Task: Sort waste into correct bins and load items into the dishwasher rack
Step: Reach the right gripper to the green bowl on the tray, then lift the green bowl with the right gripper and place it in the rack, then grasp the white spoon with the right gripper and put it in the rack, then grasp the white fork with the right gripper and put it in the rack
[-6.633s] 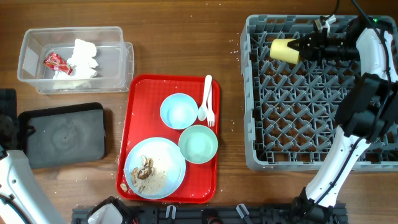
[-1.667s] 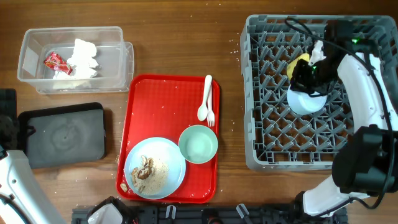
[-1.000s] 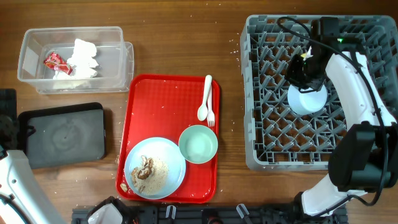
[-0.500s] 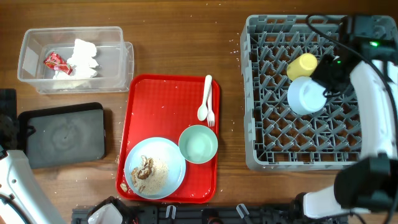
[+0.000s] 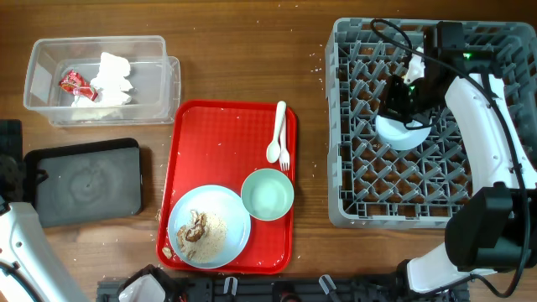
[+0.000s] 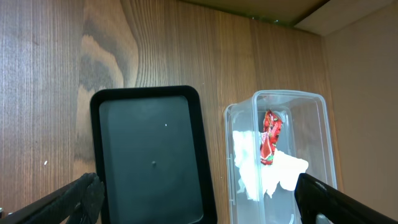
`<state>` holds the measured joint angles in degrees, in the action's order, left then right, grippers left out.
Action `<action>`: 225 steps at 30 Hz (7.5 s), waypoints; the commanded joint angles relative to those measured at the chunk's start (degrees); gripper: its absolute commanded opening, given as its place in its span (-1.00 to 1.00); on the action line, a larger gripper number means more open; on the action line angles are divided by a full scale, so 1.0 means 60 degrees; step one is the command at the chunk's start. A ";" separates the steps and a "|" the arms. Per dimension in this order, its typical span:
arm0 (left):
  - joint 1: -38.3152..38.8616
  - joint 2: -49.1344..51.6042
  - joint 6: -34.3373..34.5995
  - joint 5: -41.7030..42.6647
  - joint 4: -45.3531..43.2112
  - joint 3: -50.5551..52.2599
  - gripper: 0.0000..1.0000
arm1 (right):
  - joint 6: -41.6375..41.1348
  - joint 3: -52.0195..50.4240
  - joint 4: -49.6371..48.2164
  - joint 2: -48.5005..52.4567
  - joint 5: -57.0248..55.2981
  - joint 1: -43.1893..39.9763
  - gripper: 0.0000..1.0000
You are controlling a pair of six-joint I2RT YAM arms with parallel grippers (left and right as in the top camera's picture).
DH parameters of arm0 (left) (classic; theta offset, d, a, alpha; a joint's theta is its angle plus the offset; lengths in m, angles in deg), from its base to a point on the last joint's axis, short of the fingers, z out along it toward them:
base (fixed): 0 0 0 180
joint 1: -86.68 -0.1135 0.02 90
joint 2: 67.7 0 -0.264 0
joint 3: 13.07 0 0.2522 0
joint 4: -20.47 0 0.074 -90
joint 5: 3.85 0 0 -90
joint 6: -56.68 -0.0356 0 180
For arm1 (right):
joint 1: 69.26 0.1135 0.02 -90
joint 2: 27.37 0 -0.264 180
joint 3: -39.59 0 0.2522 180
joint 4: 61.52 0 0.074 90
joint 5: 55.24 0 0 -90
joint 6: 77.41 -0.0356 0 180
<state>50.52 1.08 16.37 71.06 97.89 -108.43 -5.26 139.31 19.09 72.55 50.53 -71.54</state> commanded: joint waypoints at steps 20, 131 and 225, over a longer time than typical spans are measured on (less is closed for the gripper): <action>-0.0018 -0.0022 0.0080 -0.0022 -0.0011 -0.0004 1.00 | 0.0419 0.0914 -0.0069 -0.0816 0.0015 0.5759 0.30; -0.0018 -0.0022 0.0080 -0.0022 0.0011 -0.0004 1.00 | -0.1075 0.5941 -0.0372 0.3570 -0.4018 0.5158 0.27; -0.0018 -0.0015 0.0080 -0.0022 0.0011 -0.0004 1.00 | 0.1242 0.4561 0.0018 0.2572 -0.3741 0.3727 -0.91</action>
<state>50.52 1.08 16.37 71.06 98.08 -108.43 -1.39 164.55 20.07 94.03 31.04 -43.81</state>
